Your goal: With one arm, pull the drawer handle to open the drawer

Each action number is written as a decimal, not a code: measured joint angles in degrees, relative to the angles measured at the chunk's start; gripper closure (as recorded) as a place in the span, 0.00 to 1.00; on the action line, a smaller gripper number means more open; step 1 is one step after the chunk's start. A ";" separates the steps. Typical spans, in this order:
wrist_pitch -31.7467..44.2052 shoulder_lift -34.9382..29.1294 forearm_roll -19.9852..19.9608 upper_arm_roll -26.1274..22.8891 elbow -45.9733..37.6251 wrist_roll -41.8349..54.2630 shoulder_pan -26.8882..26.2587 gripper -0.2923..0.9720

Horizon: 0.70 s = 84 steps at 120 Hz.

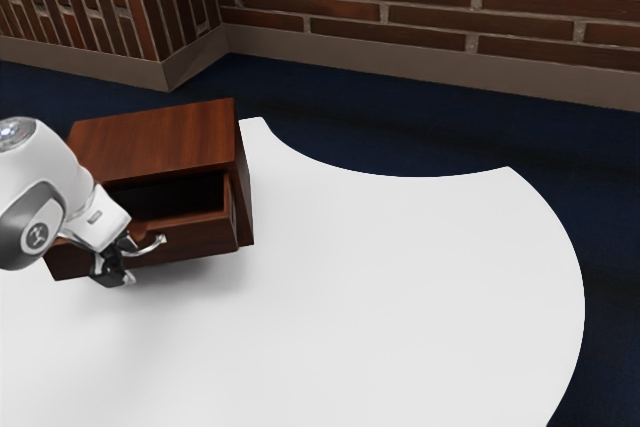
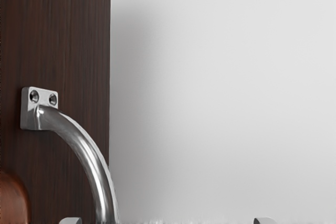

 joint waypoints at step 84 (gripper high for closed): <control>-30.23 22.86 3.45 -2.47 59.67 -8.96 -9.16 0.30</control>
